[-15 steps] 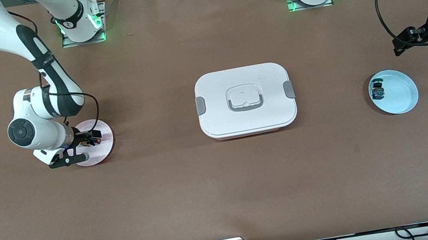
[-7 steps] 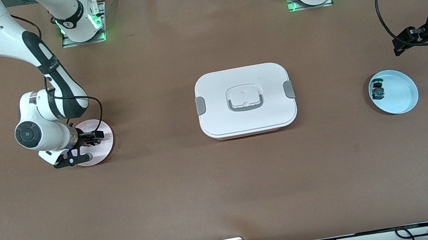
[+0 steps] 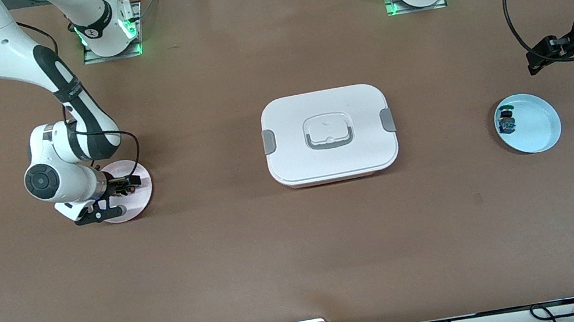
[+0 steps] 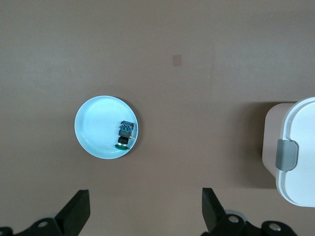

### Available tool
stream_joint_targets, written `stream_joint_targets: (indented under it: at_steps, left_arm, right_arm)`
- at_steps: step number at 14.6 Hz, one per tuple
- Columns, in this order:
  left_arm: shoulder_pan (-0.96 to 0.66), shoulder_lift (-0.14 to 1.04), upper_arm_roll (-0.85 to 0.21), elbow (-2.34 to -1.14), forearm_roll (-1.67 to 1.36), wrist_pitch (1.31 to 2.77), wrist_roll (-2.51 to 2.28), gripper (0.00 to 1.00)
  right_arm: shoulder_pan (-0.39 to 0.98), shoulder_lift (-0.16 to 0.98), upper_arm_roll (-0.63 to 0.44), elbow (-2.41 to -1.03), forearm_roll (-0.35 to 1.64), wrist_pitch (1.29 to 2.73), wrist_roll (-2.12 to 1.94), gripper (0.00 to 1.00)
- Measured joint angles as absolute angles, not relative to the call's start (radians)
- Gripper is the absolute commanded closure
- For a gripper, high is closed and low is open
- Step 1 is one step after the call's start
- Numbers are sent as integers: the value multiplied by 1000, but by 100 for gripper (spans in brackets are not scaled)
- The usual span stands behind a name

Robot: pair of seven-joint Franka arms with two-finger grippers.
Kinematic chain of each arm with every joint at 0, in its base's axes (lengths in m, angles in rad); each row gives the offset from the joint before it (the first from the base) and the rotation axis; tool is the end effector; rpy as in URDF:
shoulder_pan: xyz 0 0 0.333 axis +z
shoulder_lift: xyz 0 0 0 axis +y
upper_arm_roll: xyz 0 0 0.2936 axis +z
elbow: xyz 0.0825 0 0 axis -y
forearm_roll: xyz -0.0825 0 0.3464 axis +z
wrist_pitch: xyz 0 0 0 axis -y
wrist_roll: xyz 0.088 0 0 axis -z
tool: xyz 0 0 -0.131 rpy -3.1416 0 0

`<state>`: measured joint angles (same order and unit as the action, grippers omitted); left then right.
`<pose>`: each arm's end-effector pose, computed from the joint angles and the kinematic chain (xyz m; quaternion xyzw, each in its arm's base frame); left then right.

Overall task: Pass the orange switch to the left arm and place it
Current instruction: 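Lower the right gripper and grasp the orange switch, then lift the orange switch over the white box toward the left gripper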

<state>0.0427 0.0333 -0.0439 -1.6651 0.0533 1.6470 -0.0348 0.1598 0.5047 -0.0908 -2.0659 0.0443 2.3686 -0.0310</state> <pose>0.5275 0.0063 0.5263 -0.9992 -0.0141 0.0252 0.0262 0.5299 0.0362 0.1583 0.9944 0.0358 -0.0993 0.0105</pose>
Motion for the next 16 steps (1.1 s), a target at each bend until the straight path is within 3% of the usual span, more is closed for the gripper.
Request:
stream_joint_targets:
  at_steps: [2, 9, 11, 16]
  left_arm:
    - [43, 33, -44, -1665, 53, 1647, -35, 0]
    - [43, 33, -44, -1665, 53, 1647, -35, 0]
    - [43, 33, -44, -1665, 53, 1647, -35, 0]
    - [43, 33, -44, -1665, 53, 1647, -35, 0]
  right_arm:
    - [160, 505, -91, -2066, 45, 2368, -31, 37]
    - [160, 501, -91, -2065, 50, 2367, -32, 86]
    - [164, 501, -91, -2061, 50, 2363, -33, 95]
    - [175, 473, -91, -1991, 50, 2255, -34, 99]
